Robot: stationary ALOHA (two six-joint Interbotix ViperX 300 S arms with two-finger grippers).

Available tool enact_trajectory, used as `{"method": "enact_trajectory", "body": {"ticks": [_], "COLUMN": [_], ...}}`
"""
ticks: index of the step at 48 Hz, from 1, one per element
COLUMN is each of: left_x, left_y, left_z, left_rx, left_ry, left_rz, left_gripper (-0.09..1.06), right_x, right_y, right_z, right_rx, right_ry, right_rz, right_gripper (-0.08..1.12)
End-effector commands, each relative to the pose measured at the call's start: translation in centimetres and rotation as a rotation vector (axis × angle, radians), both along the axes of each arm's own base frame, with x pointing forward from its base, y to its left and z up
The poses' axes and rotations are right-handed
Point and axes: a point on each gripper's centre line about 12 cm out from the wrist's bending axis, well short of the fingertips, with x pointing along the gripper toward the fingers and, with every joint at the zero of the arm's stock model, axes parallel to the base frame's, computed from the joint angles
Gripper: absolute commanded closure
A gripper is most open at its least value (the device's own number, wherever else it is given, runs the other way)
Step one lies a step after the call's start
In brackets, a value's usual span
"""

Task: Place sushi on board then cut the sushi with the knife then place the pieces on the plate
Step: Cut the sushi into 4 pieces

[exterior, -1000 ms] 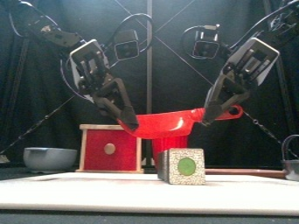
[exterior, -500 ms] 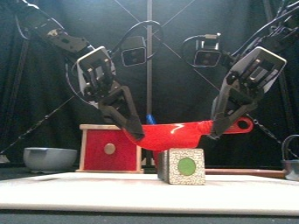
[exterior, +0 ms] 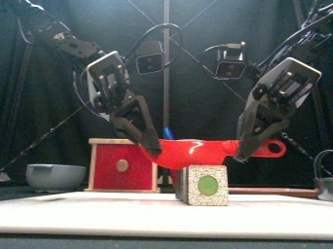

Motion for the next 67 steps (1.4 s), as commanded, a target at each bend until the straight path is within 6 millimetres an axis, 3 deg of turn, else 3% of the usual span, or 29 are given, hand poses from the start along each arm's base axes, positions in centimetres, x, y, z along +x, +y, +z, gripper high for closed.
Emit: {"method": "enact_trajectory", "body": {"ticks": [1, 20, 37, 49, 67], "left_x": [0.7, 0.7, 0.8, 0.8, 0.9], "left_y": [-0.1, 0.2, 0.7, 0.8, 3.2], "left_z": [0.7, 0.2, -1.8, -2.4, -2.0], "left_rx": [-0.004, -0.004, 0.002, 0.007, 0.040], "left_ry": [-0.027, -0.013, 0.038, 0.052, 0.041], "left_rz": [0.003, 0.010, 0.021, 0.020, 0.047], "left_gripper": [0.59, 0.59, 0.59, 0.59, 0.59], "right_x": [0.4, 0.6, 0.6, 0.5, 0.5], "right_y": [-0.1, -0.1, -0.3, -1.3, -3.4], "right_z": [0.3, -0.4, -1.8, -2.1, -1.8], "right_rx": [0.004, 0.007, 0.004, 0.002, -0.015], "right_ry": [-0.014, 0.010, 0.054, 0.075, 0.078], "right_rz": [-0.008, -0.012, -0.017, -0.048, -0.092], "right_gripper": [0.65, 0.65, 0.65, 0.65, 0.65]}}
